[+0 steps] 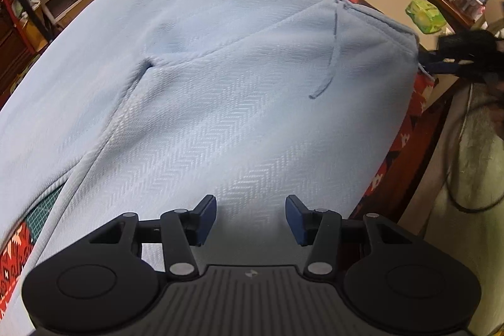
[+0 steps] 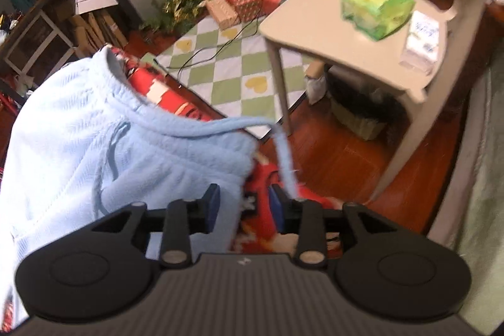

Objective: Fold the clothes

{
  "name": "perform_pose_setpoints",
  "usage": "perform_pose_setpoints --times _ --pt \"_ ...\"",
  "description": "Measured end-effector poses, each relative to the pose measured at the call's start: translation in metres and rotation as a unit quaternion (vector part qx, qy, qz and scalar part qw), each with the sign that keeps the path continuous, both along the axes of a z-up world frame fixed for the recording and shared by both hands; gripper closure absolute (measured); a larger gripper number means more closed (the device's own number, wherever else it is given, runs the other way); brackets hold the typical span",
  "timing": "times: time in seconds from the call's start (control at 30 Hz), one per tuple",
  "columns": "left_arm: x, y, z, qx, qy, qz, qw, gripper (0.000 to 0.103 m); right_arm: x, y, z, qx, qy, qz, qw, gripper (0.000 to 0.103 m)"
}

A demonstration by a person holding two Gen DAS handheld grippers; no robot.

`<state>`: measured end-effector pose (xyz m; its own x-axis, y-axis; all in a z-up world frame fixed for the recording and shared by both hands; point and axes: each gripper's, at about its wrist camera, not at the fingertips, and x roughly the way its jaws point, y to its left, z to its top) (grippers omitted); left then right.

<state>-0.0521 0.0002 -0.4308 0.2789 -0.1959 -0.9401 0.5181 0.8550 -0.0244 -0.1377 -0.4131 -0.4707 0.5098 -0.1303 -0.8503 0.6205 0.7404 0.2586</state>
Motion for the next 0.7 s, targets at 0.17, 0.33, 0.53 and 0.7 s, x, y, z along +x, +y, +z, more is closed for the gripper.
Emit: perform_pose_setpoints --times 0.17,0.33,0.53,0.7 --pt "-0.001 0.004 -0.001 0.001 0.002 0.016 0.9999 0.055 -0.009 -0.017 -0.002 -0.046 0.031 0.034 0.998 0.061" --pt "-0.004 0.006 -0.002 0.007 0.002 0.023 0.9997 0.055 0.006 -0.024 -0.023 -0.050 0.056 0.073 0.994 0.061" --pt "-0.007 0.006 -0.004 0.013 0.002 0.030 0.9995 0.055 0.013 -0.015 -0.030 -0.070 0.071 0.081 0.992 0.100" --pt "-0.009 0.015 -0.002 0.004 0.000 0.046 0.9989 0.055 0.007 -0.015 0.006 -0.080 0.045 0.055 0.994 0.100"
